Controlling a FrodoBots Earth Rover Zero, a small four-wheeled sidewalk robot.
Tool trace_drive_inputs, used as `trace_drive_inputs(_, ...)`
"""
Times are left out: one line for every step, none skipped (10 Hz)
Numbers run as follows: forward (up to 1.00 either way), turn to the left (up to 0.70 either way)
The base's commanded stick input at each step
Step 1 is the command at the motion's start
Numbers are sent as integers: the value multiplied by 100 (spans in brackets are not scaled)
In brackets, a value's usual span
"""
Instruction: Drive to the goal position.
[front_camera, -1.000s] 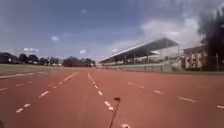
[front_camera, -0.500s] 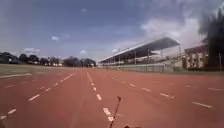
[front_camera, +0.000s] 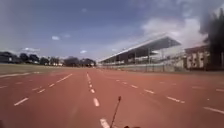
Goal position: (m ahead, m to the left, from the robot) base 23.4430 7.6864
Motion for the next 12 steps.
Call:
trace_drive_inputs(70, 0)
trace_drive_inputs(70, 0)
trace_drive_inputs(70, 0)
trace_drive_inputs(70, 0)
trace_drive_inputs(70, 0)
trace_drive_inputs(70, 0)
trace_drive_inputs(70, 0)
trace_drive_inputs(70, 0)
trace_drive_inputs(70, 0)
trace_drive_inputs(70, 0)
trace_drive_inputs(70, 0)
trace_drive_inputs(70, 0)
